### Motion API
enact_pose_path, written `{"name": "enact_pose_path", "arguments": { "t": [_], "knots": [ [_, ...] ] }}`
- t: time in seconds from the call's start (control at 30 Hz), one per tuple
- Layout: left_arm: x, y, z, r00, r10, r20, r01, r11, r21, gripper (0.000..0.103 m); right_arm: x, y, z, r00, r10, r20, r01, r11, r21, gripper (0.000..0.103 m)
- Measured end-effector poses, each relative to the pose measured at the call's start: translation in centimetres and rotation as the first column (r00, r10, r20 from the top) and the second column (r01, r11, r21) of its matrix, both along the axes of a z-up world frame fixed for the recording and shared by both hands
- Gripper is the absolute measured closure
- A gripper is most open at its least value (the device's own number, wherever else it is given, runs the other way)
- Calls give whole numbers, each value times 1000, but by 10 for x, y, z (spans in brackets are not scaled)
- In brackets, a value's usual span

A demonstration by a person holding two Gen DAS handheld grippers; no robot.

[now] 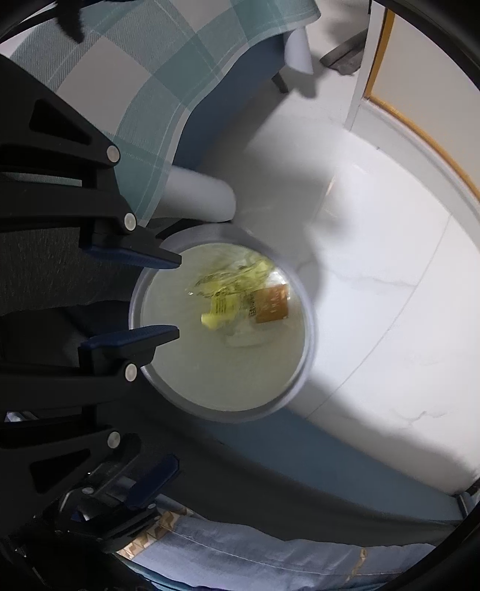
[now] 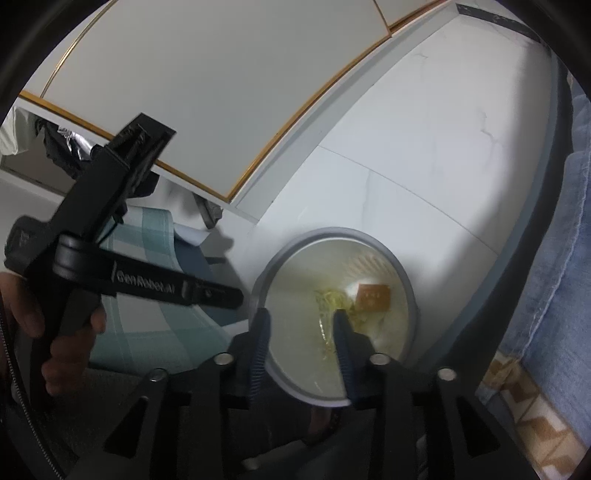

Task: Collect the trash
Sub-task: 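Open both grippers over the metal bin to drop strip and wrapper, then bring both tools back over the table toward the brown sachet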

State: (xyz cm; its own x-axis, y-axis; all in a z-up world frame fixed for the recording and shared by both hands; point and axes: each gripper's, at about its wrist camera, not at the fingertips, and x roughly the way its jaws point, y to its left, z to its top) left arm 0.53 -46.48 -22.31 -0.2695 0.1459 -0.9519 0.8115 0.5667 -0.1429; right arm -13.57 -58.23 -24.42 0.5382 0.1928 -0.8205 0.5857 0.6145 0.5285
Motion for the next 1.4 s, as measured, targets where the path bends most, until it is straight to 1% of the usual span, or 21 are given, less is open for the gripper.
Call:
{"name": "enact_pose_path", "arguments": {
  "t": [0.07, 0.13, 0.2, 0.3, 0.43, 0.5, 0.53, 0.6, 0.7, 0.77, 0.83, 0.93, 0.97, 1.0, 1.07, 1.13, 1.17, 1.23, 1.3, 1.33, 1.4],
  "knots": [
    [2, 0, 8, 999, 12, 30, -11, 1000, -27, 55, -1, 0, 2, 1000, 1, 3, -1, 1000, -5, 64],
    [2, -1, 18, 998, 20, 65, -16, 998, -57, 50, -2, 1, 4, 1000, 2, 0, -2, 1000, -12, 63],
    [2, -3, 29, 997, 14, 81, -6, 996, -89, 50, -3, 0, 8, 1000, 1, 2, -1, 1000, -23, 62],
    [4, 0, 47, 990, 15, 144, 4, 991, -134, 50, -7, -1, 17, 1000, -6, 11, 6, 999, -47, 58],
    [14, 7, 78, 972, 60, 226, -9, 976, -218, 49, -12, -4, 33, 999, -12, 34, 14, 997, -80, 54],
    [21, 13, 97, 956, 105, 273, -29, 963, -266, 44, -13, -5, 45, 998, -9, 54, 14, 995, -103, 54],
    [23, 16, 104, 950, 121, 288, -36, 958, -283, 40, -15, -6, 50, 998, -7, 64, 14, 993, -115, 54],
    [29, 27, 124, 933, 163, 321, -51, 943, -329, 40, -15, -5, 65, 996, 0, 93, 14, 989, -148, 51],
    [41, 44, 148, 893, 224, 390, -73, 927, -367, 39, -13, -2, 87, 991, 17, 133, 9, 980, -197, 45],
    [56, 63, 167, 860, 291, 420, -101, 902, -419, 39, -11, 0, 100, 987, 39, 156, -4, 975, -224, 45],
    [74, 89, 190, 808, 387, 444, -152, 865, -477, 39, -6, 4, 116, 981, 62, 186, -14, 969, -248, 45],
    [93, 127, 210, 749, 497, 439, -221, 811, -541, 27, 1, 13, 142, 967, 87, 238, -19, 961, -277, 44],
    [99, 144, 216, 721, 528, 449, -239, 797, -555, 26, 7, 17, 153, 961, 102, 256, -24, 956, -292, 44],
    [102, 155, 219, 702, 547, 456, -248, 788, -563, 26, 10, 20, 159, 957, 112, 267, -28, 954, -300, 44],
    [109, 185, 229, 655, 594, 467, -269, 761, -590, 26, 19, 30, 177, 945, 145, 295, -44, 945, -324, 41],
    [113, 216, 237, 599, 640, 481, -289, 733, -616, 26, 29, 43, 196, 928, 187, 321, -64, 932, -358, 37],
    [113, 226, 240, 579, 659, 480, -297, 719, -628, 26, 35, 53, 205, 919, 211, 334, -76, 924, -375, 34],
    [114, 249, 250, 514, 703, 492, -316, 688, -653, 25, 44, 73, 222, 897, 261, 357, -103, 908, -406, 31],
    [114, 278, 260, 441, 744, 501, -323, 653, -685, 22, 56, 93, 238, 870, 310, 384, -131, 895, -426, 24],
    [112, 288, 266, 412, 758, 505, -325, 640, -696, 18, 61, 100, 243, 859, 328, 394, -142, 891, -431, 22],
    [109, 316, 275, 331, 786, 522, -324, 615, -719, 14, 73, 123, 256, 827, 379, 415, -176, 876, -449, 20]
  ]
}}
